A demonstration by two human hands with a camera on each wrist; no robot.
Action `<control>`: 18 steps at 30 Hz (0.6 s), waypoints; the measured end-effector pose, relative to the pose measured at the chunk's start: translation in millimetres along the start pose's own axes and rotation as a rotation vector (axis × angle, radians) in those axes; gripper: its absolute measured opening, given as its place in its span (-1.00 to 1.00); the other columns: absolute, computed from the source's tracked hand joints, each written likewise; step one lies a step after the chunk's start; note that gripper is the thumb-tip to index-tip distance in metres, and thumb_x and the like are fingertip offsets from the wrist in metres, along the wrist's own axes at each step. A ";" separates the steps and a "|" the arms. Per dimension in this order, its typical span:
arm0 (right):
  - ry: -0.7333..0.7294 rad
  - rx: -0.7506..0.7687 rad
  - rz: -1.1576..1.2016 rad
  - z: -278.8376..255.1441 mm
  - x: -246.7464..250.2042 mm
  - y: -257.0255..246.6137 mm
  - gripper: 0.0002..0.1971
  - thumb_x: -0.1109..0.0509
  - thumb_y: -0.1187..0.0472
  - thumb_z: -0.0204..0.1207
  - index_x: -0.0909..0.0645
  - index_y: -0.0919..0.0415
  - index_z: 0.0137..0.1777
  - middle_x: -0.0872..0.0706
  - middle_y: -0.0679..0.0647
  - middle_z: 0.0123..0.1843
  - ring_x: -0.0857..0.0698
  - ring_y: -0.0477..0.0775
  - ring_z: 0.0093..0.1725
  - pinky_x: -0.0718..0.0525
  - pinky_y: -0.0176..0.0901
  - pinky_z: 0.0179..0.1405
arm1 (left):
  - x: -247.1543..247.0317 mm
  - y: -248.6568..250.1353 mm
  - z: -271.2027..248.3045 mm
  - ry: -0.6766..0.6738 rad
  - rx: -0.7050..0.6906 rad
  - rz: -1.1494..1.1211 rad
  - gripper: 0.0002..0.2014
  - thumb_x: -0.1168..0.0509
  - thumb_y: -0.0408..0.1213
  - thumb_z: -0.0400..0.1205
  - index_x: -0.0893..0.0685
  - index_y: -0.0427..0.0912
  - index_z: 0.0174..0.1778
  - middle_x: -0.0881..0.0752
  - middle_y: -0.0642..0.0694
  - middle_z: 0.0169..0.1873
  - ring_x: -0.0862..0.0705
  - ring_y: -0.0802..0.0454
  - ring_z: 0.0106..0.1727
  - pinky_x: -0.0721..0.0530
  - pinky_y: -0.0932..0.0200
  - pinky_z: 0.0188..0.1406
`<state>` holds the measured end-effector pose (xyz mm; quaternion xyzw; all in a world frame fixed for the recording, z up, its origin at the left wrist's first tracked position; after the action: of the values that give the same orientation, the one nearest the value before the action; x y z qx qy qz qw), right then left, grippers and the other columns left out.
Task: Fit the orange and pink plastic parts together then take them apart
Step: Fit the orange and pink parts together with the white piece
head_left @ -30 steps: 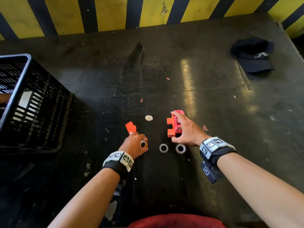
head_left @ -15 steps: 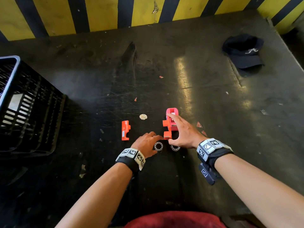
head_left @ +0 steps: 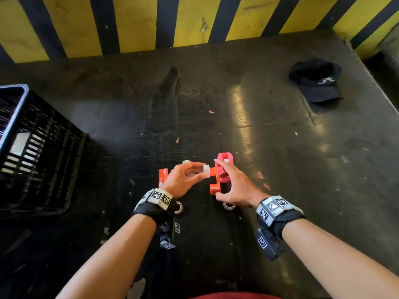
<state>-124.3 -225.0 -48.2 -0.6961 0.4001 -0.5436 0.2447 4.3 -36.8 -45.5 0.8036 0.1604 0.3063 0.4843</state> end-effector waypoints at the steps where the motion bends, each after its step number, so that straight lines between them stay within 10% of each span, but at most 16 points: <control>1: 0.003 0.004 0.011 2.4 -0.3 -2.4 0.05 -0.64 0.05 0.33 -0.15 -0.06 0.79 -0.31 0.04 0.77 -0.53 0.00 0.50 -0.49 -0.21 0.34 | 0.7 0.8 -0.2 -0.006 0.001 -0.021 -0.62 -0.45 -0.19 0.69 -0.70 -0.08 0.45 -0.82 0.06 0.25 -0.81 0.23 0.26 -0.76 0.38 0.07; 18: 0.000 0.065 0.082 15.4 -2.2 -17.3 -0.16 -0.71 0.05 0.29 -0.37 -0.22 0.54 -0.57 -0.15 0.35 -0.70 -0.09 0.25 -0.76 0.03 0.26 | 7.1 5.1 1.7 0.005 0.028 -0.106 -0.55 -0.52 -0.16 0.63 -0.62 -0.03 0.44 -0.82 0.07 0.18 -0.82 0.25 0.18 -0.81 0.09 0.27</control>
<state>-104.7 -214.9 -40.4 -0.6708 0.4103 -0.5459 0.2891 10.6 -36.5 -39.3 0.7999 0.2084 0.2799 0.4882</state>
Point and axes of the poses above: each hand's wrist, its own z-axis towards the middle knuckle, its own x-axis out of the back of the hand, y = z × x, the point moved 1 cm from there along z, towards the middle knuckle
